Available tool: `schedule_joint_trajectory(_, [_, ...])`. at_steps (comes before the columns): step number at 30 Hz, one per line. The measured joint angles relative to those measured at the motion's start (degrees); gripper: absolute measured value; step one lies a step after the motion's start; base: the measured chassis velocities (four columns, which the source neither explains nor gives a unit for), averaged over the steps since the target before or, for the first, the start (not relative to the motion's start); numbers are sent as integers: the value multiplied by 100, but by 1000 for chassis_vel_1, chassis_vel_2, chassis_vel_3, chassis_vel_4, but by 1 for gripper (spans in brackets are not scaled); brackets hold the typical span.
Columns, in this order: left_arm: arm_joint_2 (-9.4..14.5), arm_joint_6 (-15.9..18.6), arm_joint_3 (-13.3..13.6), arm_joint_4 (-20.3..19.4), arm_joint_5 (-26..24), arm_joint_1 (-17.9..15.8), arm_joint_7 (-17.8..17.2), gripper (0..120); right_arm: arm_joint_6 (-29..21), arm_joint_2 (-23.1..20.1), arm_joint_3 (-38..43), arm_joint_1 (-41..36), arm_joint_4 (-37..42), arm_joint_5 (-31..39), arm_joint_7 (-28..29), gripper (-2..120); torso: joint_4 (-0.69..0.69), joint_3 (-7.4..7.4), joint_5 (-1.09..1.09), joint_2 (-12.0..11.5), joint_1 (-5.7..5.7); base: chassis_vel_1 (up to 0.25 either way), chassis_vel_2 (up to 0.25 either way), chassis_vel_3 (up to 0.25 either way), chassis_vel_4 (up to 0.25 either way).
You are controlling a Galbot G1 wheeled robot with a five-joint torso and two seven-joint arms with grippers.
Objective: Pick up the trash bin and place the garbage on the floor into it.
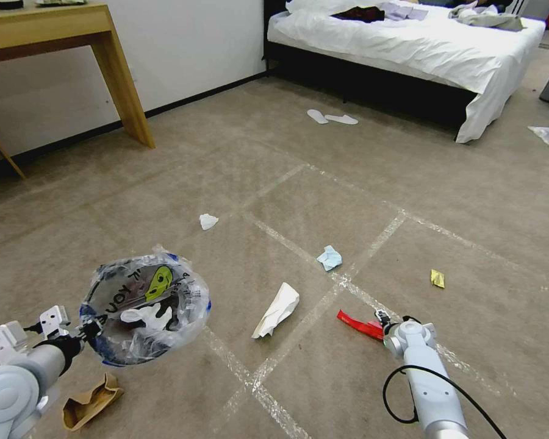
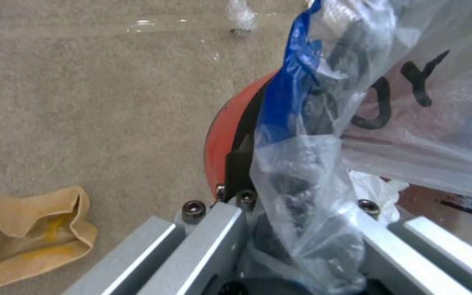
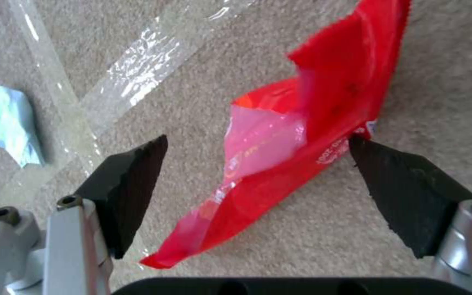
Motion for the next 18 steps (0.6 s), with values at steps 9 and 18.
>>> schedule_joint_trajectory(9, [26,-3,-14,1,-36,10,1,0,8,35,124,163,-327,-121,-209,93,0,0,0,0,0,0,0,0,0])
schedule_joint_trajectory(18, [47,-12,25,43,-57,-31,1,0,17,134,250,243,-644,-447,-469,77,0,0,0,0,0,0,0,0,0])
